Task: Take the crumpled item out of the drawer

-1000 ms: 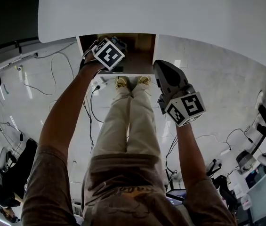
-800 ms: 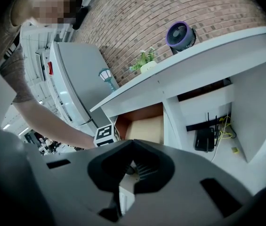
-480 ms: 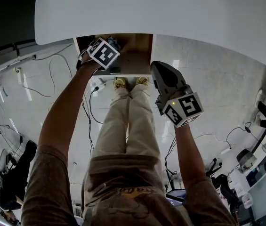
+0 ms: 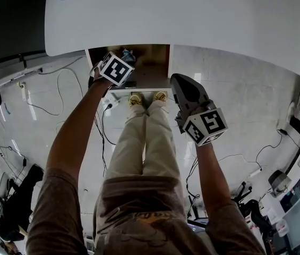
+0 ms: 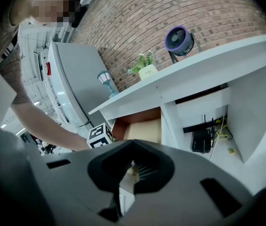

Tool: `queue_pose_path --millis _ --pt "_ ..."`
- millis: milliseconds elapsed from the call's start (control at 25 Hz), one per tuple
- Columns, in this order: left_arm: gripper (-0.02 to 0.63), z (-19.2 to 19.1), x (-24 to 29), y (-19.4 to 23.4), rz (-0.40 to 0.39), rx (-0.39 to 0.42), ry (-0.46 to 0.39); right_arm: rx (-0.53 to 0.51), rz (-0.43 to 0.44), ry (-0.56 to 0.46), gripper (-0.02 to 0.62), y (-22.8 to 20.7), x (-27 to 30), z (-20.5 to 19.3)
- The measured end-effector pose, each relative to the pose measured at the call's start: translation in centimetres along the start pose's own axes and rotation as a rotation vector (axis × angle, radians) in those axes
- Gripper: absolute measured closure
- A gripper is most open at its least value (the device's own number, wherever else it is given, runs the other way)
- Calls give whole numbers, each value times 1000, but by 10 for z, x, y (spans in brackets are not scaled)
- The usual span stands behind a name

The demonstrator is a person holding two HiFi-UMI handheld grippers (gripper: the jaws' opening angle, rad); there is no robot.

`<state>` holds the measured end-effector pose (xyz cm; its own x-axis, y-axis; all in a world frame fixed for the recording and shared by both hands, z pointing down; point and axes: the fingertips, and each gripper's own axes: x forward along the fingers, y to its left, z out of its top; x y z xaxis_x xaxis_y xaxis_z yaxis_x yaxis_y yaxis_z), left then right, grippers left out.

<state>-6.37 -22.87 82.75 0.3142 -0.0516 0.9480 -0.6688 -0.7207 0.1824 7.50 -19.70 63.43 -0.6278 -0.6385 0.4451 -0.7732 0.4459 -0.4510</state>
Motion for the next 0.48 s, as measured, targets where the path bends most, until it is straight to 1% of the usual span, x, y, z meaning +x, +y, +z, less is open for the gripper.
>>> queue_pose_path --millis 280,480 --pt "426 22 -38 -13 39 32 -98 -16 -11 -18 600 7 -15 17" --pt "426 40 -83 -23 53 58 -160 -40 -23 -40 600 18 -30 45"
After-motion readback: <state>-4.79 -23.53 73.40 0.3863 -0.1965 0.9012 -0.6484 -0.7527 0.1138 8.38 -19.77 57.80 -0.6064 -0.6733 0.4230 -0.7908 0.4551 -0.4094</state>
